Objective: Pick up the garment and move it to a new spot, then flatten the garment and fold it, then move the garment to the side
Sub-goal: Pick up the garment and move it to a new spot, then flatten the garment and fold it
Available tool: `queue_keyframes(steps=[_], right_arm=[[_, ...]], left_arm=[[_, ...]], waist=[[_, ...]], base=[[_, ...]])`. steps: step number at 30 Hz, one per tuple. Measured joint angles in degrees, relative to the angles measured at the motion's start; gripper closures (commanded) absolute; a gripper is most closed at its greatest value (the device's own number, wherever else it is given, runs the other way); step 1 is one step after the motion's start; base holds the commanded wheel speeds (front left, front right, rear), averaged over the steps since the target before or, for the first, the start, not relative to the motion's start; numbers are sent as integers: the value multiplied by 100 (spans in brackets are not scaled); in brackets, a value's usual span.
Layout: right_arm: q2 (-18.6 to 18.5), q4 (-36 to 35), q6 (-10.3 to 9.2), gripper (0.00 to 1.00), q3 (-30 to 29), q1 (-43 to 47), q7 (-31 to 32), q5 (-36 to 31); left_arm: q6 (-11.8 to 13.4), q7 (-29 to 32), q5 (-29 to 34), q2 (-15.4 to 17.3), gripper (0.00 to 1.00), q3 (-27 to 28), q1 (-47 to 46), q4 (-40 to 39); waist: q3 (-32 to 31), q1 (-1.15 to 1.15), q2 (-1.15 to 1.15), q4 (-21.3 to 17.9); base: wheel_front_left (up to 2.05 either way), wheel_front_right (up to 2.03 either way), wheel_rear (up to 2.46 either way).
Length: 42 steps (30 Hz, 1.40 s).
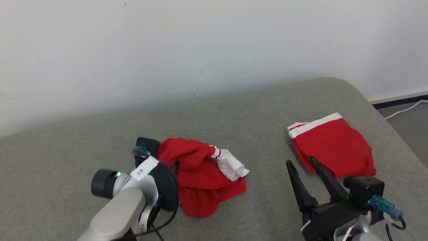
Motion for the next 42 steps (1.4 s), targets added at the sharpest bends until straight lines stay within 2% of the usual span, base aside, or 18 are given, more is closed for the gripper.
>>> queue_keyframes(steps=[6, 11, 17, 24, 31, 42], right_arm=[[19, 3, -51, 0, -32, 82, -21, 14], [20, 35, -101, 0, -87, 140, -66, 23], [15, 33, -187, 0, -172, 378, -99, 75], [27, -8, -202, 0, -178, 459, -115, 80], [97, -7, -202, 0, -68, 455, -110, 80], [108, -8, -196, 0, 79, 437, -55, 78]], left_arm=[[0, 18, -32, 51, 0, -4, 275, 104], [42, -320, -113, 133, 0, 236, 419, 4], [46, -738, -101, 133, 0, 320, 514, -457], [48, -805, 119, 124, 0, 44, 489, -934], [-58, -315, 370, 93, 0, -346, 288, -1098], [-223, 843, 446, -263, 0, -755, -459, -1056]], waist=[[-5, 0, 0, 180], [-60, 0, 0, 310], [-170, 0, 0, 468], [-274, 0, 0, 602], [-258, 0, 0, 446], [-154, 0, 0, -74]], base=[[0, 0, 0], [0, 0, 0], [0, 0, 0], [0, 0, 0], [0, 0, 0], [0, 0, 0]])
